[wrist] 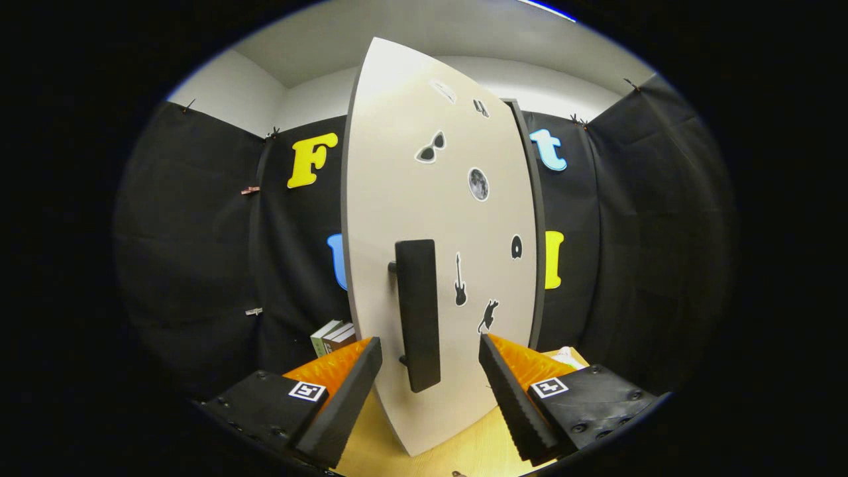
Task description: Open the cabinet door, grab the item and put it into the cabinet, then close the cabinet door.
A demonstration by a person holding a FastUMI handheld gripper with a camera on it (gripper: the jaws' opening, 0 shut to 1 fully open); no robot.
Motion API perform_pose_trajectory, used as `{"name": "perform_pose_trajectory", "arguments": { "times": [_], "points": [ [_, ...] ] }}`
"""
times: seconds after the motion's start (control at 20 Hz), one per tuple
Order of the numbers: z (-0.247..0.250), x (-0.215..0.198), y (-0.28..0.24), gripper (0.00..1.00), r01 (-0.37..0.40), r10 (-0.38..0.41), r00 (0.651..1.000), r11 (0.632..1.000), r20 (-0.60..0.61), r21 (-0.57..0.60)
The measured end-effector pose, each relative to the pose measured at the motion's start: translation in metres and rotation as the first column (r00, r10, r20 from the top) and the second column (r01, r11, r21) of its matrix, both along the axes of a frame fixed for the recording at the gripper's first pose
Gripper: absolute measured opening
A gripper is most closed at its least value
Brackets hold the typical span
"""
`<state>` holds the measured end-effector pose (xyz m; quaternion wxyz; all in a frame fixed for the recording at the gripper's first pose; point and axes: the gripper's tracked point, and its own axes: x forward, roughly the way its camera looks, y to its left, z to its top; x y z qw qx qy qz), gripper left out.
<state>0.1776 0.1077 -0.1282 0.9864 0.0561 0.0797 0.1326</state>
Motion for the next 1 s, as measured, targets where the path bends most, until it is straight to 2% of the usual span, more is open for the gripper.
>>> {"name": "perform_pose_trajectory", "arguments": {
  "times": [0.15,0.3,0.4,0.45,0.65,1.0],
  "points": [
    [-0.004,0.011,0.017,0.97,-0.031,0.031,0.999,0.999,-0.014,0.026],
    [0.002,0.008,0.033,0.98,-0.089,0.089,0.996,0.995,0.001,0.035],
    [0.006,0.004,0.032,0.98,-0.101,0.1,0.995,0.994,0.009,0.036],
    [0.007,0.002,0.029,0.98,-0.092,0.092,0.996,0.995,0.012,0.034],
    [0.016,-0.002,-0.002,0.98,0.022,-0.022,0.999,1.0,0.035,0.0],
    [0.024,-0.023,-0.008,0.98,0.035,-0.033,0.998,0.999,0.054,-0.026]
  ]
}}
